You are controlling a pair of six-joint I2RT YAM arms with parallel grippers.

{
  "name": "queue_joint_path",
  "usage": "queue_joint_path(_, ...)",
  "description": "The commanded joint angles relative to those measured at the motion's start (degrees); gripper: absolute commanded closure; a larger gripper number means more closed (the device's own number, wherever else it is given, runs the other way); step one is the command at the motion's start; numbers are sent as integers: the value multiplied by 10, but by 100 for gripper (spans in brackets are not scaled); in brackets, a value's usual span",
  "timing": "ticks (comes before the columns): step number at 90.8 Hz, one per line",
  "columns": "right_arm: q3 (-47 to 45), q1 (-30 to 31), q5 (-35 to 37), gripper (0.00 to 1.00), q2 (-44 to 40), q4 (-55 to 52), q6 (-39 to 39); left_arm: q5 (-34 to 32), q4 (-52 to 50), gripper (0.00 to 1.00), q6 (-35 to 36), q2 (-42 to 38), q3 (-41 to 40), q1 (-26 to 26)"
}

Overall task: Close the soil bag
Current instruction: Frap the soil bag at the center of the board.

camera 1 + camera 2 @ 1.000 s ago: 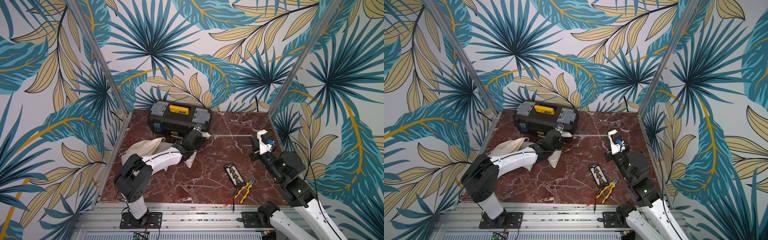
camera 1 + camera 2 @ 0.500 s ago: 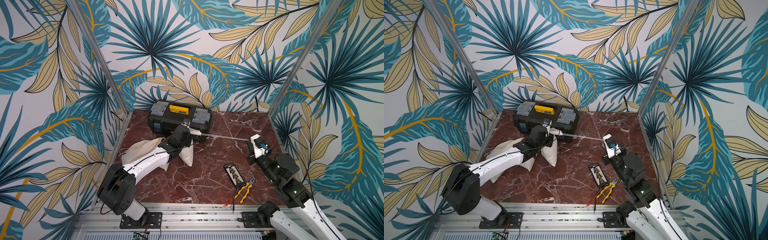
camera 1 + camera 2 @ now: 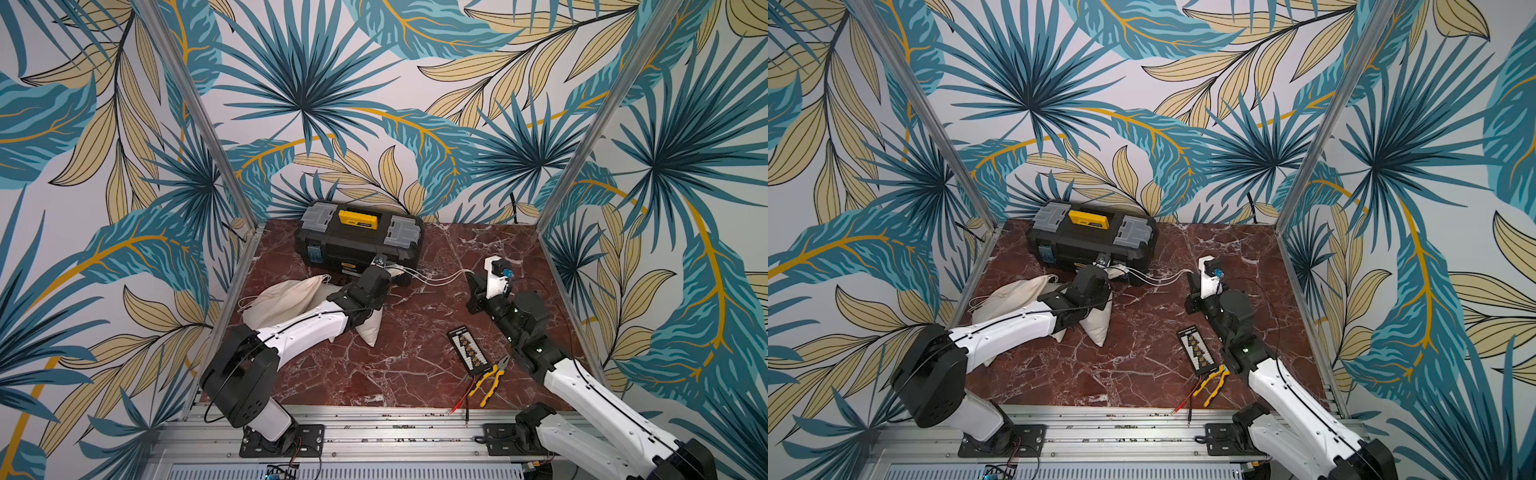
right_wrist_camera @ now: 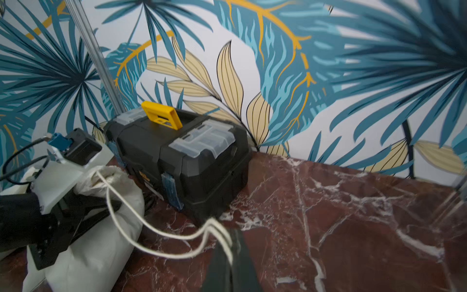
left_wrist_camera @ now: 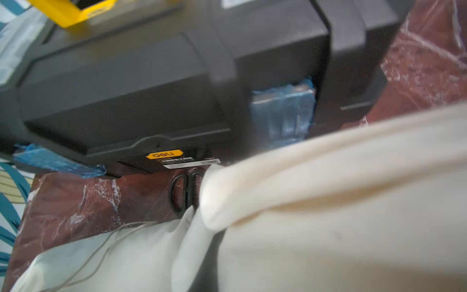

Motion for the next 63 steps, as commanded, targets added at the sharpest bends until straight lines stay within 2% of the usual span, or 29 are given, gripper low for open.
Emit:
queue_joint_path(1, -14, -1, -38, 100, 20, 62, 45, -13, -3, 67, -5, 25, 8, -7)
queue_joint_path(11, 0, -2, -42, 100, 6, 47, 30, 13, 25, 56, 12, 16, -6, -9)
queue_joint_path(18, 19, -1, -44, 100, -7, 23, 12, 48, 59, 46, 36, -7, -17, -15)
queue_joint_path(35, 64, -1, -72, 100, -14, -17, -10, 141, 141, 31, 111, -63, -39, -43)
queue_joint_path(47, 92, 0, -84, 100, -19, -42, -19, 196, 170, 26, 151, -79, -35, -52)
queue_joint_path(63, 132, 0, -100, 100, -35, -63, -27, 311, 227, 24, 182, -78, -23, -60)
